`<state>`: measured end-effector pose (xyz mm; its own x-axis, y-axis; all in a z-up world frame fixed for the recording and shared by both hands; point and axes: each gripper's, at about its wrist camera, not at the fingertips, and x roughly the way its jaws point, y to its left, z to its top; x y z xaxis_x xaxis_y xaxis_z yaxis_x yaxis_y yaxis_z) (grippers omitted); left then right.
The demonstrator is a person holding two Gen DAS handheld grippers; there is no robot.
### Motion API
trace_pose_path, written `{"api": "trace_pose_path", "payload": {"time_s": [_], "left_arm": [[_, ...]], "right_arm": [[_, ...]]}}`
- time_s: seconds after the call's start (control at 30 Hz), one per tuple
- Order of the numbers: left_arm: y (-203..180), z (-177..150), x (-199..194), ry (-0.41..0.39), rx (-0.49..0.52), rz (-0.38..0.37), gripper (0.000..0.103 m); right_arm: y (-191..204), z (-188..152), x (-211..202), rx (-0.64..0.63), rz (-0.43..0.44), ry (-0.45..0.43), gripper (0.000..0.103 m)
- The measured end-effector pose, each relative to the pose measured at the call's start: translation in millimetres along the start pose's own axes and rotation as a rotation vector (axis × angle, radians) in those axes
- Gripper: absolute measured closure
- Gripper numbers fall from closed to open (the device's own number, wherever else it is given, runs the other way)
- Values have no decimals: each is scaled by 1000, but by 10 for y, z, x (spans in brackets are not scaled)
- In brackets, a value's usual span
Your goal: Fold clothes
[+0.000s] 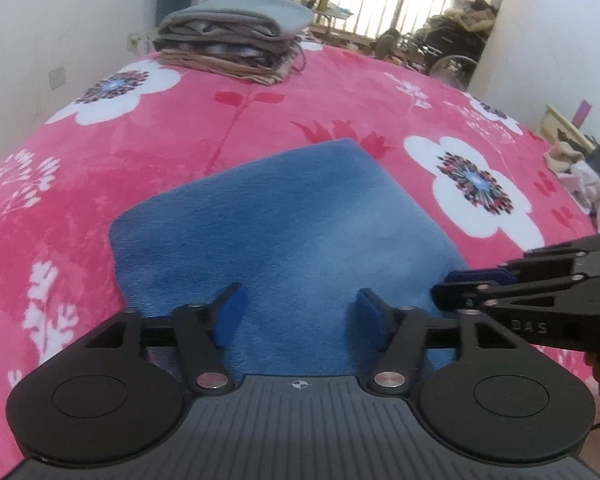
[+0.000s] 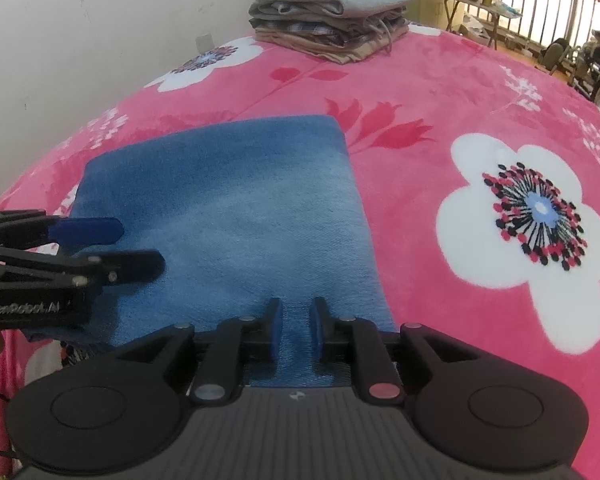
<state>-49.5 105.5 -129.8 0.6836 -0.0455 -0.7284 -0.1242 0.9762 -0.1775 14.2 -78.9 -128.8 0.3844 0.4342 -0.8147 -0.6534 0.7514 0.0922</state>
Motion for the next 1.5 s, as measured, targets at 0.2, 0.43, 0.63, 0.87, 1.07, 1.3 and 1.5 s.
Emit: {"api": "trace_pose_path", "payload": {"time_s": [0.2,0.43,0.63,0.87,1.07,1.3,1.5], "left_arm": [[-76,-4,-33,5,19,-18,5],[-11,28,-90,-5,-51,-31,0],[-18,55,-118,0,-63,-9,0],[-38,51,-113,14,-55,23,0],[-9,58,-105,21,-77,35,0],[-5,58,-92,22,-72,47,0],[-31,41,-107,15,-50,49,0]], "right_arm": [[11,-3,-3,3,-5,-3,85],[-1,-9,-7,15,-3,-8,85],[-1,-14,-13,21,-3,-12,84],[10,-13,-11,14,-9,-16,84],[20,-8,-8,12,-14,-16,84],[30,-13,-11,18,-20,-19,84],[32,-9,-8,21,-22,-19,84]]}}
